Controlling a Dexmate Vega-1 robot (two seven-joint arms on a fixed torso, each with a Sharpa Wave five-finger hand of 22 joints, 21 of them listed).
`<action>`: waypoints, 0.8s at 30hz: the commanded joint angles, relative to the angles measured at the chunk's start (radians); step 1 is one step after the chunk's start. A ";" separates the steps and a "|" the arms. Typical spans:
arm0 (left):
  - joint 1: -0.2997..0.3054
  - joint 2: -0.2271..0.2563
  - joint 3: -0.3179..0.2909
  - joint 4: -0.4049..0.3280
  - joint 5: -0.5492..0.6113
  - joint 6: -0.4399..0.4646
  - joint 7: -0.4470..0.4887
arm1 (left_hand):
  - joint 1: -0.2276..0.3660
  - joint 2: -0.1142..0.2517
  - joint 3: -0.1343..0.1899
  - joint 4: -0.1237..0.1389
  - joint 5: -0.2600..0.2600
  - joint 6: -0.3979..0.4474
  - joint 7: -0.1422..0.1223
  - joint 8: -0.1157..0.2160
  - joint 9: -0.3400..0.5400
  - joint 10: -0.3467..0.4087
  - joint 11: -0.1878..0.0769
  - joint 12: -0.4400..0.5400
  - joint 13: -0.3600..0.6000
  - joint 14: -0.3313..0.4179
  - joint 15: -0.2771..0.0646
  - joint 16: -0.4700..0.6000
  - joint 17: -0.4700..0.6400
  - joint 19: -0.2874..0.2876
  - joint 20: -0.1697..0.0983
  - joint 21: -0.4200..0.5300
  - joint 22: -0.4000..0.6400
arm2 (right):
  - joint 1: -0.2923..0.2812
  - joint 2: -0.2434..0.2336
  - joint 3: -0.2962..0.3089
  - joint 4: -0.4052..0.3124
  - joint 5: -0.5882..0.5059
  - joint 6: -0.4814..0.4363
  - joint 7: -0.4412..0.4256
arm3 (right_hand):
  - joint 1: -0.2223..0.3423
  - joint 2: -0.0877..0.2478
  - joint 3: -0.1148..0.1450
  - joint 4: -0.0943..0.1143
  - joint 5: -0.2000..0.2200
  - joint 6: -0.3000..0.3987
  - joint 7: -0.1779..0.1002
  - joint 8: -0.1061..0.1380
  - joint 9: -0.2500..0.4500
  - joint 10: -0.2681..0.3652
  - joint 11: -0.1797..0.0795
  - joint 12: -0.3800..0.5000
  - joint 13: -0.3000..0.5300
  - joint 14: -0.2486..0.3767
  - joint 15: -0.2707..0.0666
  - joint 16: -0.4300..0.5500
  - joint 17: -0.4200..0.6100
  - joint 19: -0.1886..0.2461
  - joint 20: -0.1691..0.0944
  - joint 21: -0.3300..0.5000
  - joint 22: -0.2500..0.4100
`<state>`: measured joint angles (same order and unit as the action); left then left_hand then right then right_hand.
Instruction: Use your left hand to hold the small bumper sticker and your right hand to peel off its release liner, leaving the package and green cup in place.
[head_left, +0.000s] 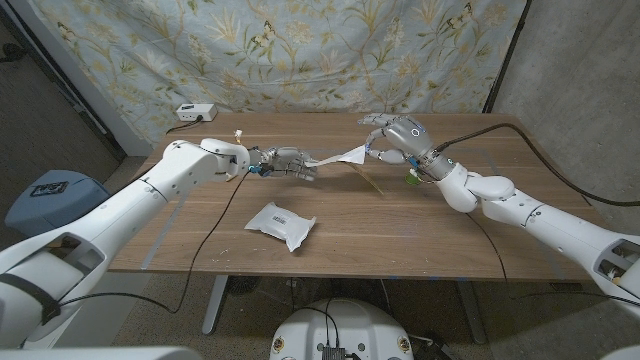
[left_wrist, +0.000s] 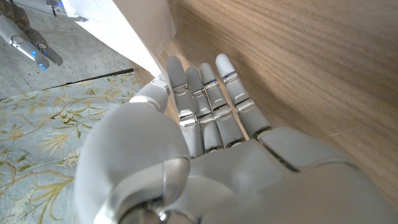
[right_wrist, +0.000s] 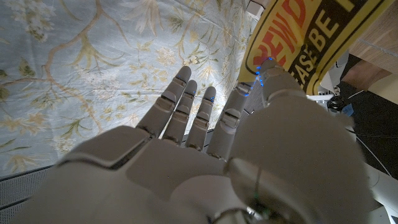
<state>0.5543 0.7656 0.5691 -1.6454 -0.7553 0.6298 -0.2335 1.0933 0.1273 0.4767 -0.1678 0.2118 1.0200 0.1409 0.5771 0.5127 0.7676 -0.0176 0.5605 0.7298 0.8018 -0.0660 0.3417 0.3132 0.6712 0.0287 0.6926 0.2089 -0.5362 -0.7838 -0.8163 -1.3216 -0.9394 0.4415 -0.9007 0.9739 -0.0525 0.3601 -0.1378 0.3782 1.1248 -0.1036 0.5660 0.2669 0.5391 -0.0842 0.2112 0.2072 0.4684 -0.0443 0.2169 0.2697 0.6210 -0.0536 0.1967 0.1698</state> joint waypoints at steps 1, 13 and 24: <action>0.002 0.017 -0.003 0.003 0.008 -0.001 -0.008 | 0.010 0.001 0.004 0.005 0.000 -0.006 -0.002 0.005 0.000 0.005 -0.004 -0.003 0.005 -0.001 -0.002 -0.004 0.004 -0.001 -0.003 0.011 0.003 | -0.009 -0.015 0.019 -0.020 0.005 -0.014 0.014 | -0.001 -0.007 0.009 0.000 0.003 0.000 -0.006 0.007 0.004 0.005 -0.002 -0.001 0.002 0.007 -0.114 -0.003 0.002 -0.002 0.003 -0.002 0.002; 0.010 0.032 -0.009 0.004 0.013 -0.001 -0.011 | 0.010 0.000 0.004 0.005 0.000 -0.005 -0.001 0.007 0.000 0.006 -0.004 -0.006 0.006 -0.002 -0.001 -0.006 0.004 -0.006 -0.003 0.018 0.002 | -0.026 -0.034 0.041 -0.049 0.007 -0.035 0.022 | -0.002 -0.007 0.011 0.000 0.004 -0.001 -0.004 0.008 0.004 0.005 -0.004 -0.001 0.002 0.006 -0.113 -0.004 0.002 -0.003 0.005 -0.002 0.002; 0.016 0.043 -0.013 -0.002 0.018 -0.003 -0.012 | 0.010 -0.001 0.004 0.005 -0.001 -0.005 -0.001 0.009 0.000 0.005 -0.005 -0.011 0.008 -0.004 -0.002 -0.008 0.005 -0.011 -0.004 0.025 0.000 | -0.043 -0.050 0.056 -0.074 0.005 -0.043 0.033 | -0.003 -0.008 0.011 0.000 0.004 -0.003 -0.007 0.008 0.004 0.005 -0.004 -0.001 0.002 0.007 -0.113 -0.004 0.002 -0.003 0.005 -0.002 0.002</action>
<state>0.5641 0.7960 0.5606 -1.6423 -0.7432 0.6291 -0.2440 1.0932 0.1272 0.4767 -0.1678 0.2117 1.0200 0.1409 0.5809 0.5095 0.7699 -0.0197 0.5508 0.7345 0.8019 -0.0661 0.3364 0.3131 0.6659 0.0232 0.7070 0.2088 -0.5635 -0.8178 -0.7769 -1.3713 -0.9352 0.4093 -0.8787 0.9739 -0.0526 0.3644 -0.1335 0.3782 1.1223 -0.1023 0.5704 0.2674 0.5390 -0.0842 0.2111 0.2072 0.4685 -0.0443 0.2169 0.2698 0.6210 -0.0536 0.1967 0.1698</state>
